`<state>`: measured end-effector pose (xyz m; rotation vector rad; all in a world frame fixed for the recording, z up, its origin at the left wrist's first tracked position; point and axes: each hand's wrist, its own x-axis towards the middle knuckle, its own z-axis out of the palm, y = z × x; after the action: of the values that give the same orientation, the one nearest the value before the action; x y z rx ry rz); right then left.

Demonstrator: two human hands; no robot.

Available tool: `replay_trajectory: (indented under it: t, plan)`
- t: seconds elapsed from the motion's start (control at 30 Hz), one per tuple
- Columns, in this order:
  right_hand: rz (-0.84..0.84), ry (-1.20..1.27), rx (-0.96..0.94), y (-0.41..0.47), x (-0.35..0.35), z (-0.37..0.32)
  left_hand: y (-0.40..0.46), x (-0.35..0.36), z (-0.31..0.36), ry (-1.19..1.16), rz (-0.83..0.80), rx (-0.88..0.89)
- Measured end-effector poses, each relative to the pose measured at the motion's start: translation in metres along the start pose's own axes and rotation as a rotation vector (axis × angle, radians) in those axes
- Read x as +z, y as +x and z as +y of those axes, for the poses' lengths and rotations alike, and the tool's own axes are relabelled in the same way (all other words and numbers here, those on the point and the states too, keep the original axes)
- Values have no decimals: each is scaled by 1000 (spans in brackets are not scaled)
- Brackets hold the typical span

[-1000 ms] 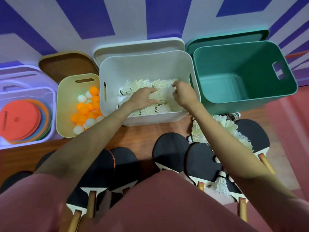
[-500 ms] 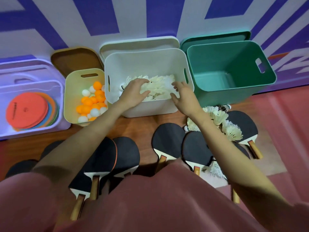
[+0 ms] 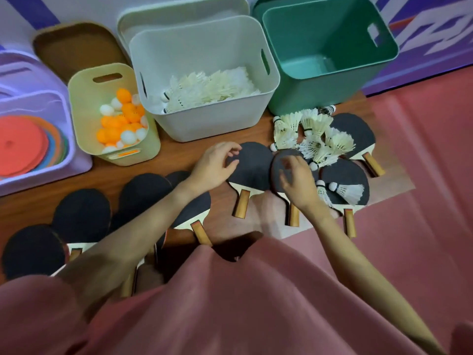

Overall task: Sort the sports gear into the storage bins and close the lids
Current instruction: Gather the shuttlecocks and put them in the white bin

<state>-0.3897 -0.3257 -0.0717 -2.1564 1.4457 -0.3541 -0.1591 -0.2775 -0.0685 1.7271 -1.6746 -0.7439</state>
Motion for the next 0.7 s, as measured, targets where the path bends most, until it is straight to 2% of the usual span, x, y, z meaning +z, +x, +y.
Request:
replay_trajectory:
  t: [0.2,0.47,0.6,0.7]
  plan:
    - [71,-50,214,-44,-19,55,-4,36,22,32,-205,64]
    - [249,-3,404,-65,-44,114,19,91,66,72,-287,134]
    - [269,61,473,-70,-54,143,34,126,85,199,-517,220]
    - [216,75,469,-71,-55,170,44,154,96,355,-679,320]
